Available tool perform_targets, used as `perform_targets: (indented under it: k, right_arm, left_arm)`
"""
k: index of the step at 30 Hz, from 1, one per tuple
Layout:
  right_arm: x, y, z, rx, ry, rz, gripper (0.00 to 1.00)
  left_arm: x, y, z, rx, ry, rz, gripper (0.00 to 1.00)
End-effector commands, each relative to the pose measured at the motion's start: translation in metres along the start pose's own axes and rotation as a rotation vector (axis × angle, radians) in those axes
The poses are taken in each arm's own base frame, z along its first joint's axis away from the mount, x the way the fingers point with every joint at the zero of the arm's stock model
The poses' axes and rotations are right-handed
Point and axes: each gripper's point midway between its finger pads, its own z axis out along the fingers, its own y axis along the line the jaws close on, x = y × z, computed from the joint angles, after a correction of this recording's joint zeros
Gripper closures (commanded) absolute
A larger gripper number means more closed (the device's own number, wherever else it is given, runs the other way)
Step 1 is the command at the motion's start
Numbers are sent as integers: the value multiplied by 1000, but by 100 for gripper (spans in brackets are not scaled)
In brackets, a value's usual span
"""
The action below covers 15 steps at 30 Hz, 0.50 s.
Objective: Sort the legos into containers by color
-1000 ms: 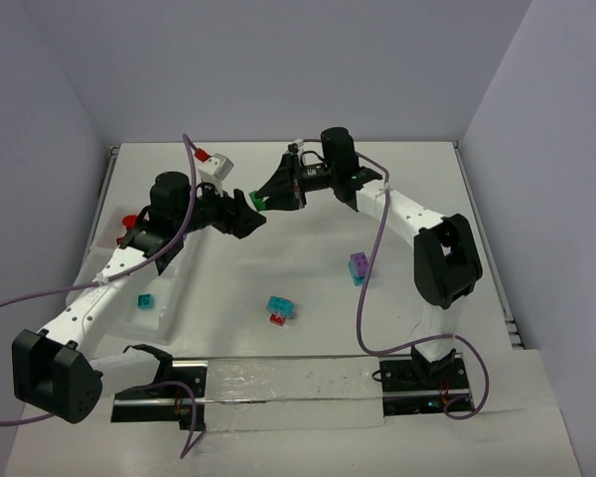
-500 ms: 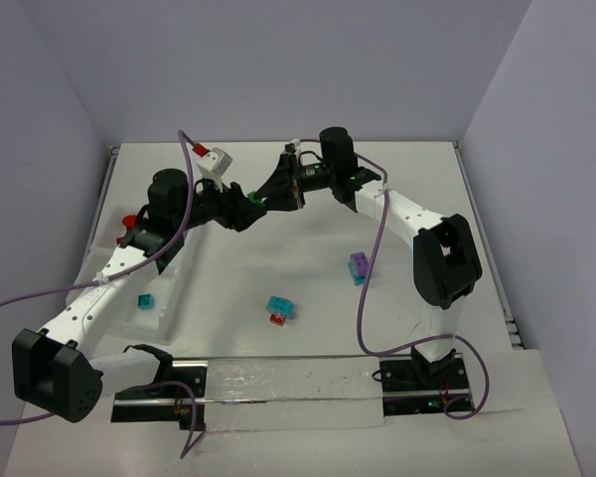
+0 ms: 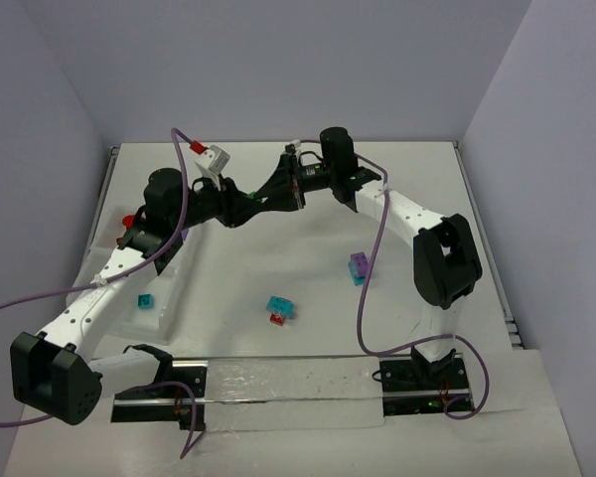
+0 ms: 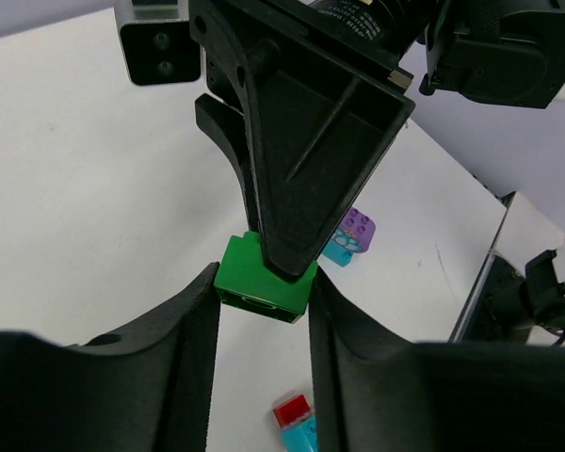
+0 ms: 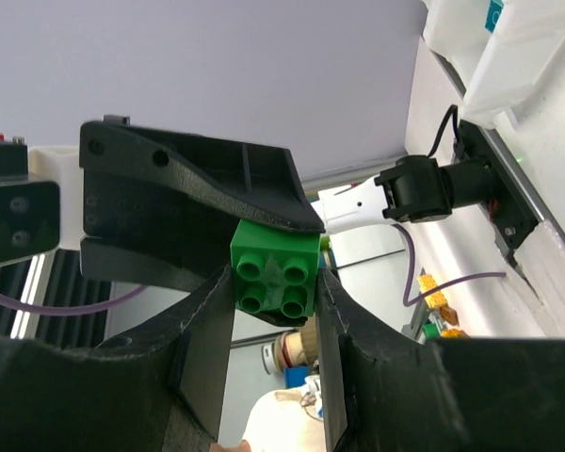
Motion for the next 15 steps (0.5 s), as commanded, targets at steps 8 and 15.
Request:
perform_targets:
  k: [8, 15]
  right_arm:
    - [18, 20, -4, -33, 15, -100, 64]
    - [16, 24, -10, -1, -13, -139, 0]
  left_arm:
    - [-26, -21, -4, 61, -41, 23, 100]
    - [-4, -8, -19, -62, 27, -61, 100]
